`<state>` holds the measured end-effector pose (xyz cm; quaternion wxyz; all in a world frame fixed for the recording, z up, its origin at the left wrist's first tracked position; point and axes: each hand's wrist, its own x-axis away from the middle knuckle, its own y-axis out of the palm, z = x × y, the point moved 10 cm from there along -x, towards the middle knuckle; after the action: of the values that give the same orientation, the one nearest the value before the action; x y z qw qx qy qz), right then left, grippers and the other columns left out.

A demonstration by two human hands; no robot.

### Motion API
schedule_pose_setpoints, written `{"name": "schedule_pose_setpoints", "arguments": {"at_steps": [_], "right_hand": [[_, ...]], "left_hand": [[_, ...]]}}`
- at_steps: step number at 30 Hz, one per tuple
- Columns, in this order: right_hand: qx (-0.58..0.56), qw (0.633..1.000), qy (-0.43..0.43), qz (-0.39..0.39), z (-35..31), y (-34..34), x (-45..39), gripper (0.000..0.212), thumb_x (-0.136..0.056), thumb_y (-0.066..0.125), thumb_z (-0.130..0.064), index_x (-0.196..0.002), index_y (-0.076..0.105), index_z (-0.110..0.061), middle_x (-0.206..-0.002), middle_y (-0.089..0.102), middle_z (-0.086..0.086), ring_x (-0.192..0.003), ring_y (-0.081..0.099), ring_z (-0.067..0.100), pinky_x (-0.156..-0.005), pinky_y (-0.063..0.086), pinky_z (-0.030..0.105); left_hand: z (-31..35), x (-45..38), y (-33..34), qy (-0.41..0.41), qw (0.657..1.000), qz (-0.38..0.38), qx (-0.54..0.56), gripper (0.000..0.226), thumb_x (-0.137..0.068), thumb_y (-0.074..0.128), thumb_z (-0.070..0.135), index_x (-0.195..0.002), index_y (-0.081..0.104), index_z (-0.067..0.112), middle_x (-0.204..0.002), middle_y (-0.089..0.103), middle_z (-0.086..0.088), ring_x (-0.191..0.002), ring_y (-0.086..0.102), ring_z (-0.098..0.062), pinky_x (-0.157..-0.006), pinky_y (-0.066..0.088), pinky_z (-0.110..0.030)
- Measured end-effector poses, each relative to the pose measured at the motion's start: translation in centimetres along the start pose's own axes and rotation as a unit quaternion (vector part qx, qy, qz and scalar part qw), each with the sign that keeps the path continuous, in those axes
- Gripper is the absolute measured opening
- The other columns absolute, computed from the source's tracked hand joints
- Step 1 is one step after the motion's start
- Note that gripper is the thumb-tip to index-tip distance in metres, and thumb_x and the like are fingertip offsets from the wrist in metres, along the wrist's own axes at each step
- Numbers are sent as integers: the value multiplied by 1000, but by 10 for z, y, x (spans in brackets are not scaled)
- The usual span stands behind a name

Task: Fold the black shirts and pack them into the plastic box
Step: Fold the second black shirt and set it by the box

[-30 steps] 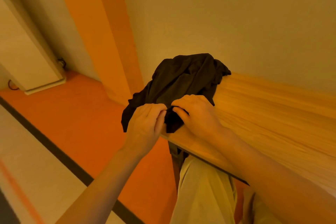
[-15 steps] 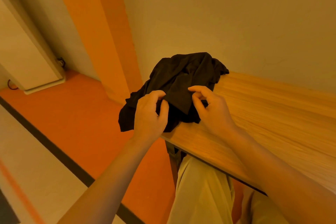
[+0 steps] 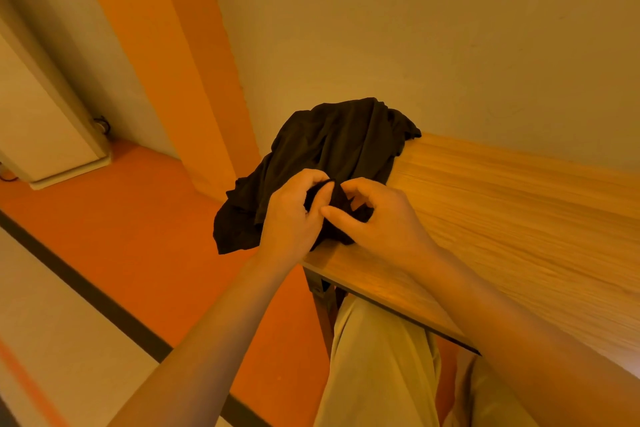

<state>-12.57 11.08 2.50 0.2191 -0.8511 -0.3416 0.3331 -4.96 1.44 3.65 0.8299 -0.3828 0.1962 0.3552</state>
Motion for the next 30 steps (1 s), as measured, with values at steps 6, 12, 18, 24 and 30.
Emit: {"name": "schedule_pose_setpoints", "arguments": {"at_steps": [6,12,18,24,30], "right_hand": [[-88,995,35,9,13,0,1,14,-93,60,-20,-104,67,-23,-88,63,-19,-90,61,-4,-73,51,12],[-234,963,114,67,32,-18,1,16,-99,46,-13,-109,58,-15,-91,64,0,-85,63,7,-70,51,21],[-80,990,58,97,25,-37,3,16,-96,51,-31,-107,48,-19,-79,51,-6,-65,50,3,-53,40,18],[15,993,46,110,37,-64,-4,20,-94,55,-12,-113,50,-14,-98,54,-5,-86,53,6,-65,43,9],[44,996,17,73,43,-84,-2,30,-94,49,0,-118,58,-15,-112,61,0,-100,56,11,-79,42,10]], "left_hand": [[2,-1,-12,7,1000,22,-4,7,-91,64,17,-96,68,13,-92,64,4,-86,59,-4,-73,47,-15],[-16,3,-14,-4,994,22,-109,17,-82,65,3,-96,67,13,-98,58,6,-88,54,-8,-75,47,-22],[-28,3,-34,-56,986,92,-126,19,-88,59,9,-104,69,13,-100,68,2,-94,61,-15,-78,50,-30],[-39,-7,-58,-84,976,140,-142,22,-95,50,11,-109,67,12,-87,63,5,-69,54,-10,-57,32,-9],[-35,-13,-66,-67,979,158,-111,21,-99,44,10,-112,60,7,-98,55,5,-85,49,-5,-70,36,-3]]}}
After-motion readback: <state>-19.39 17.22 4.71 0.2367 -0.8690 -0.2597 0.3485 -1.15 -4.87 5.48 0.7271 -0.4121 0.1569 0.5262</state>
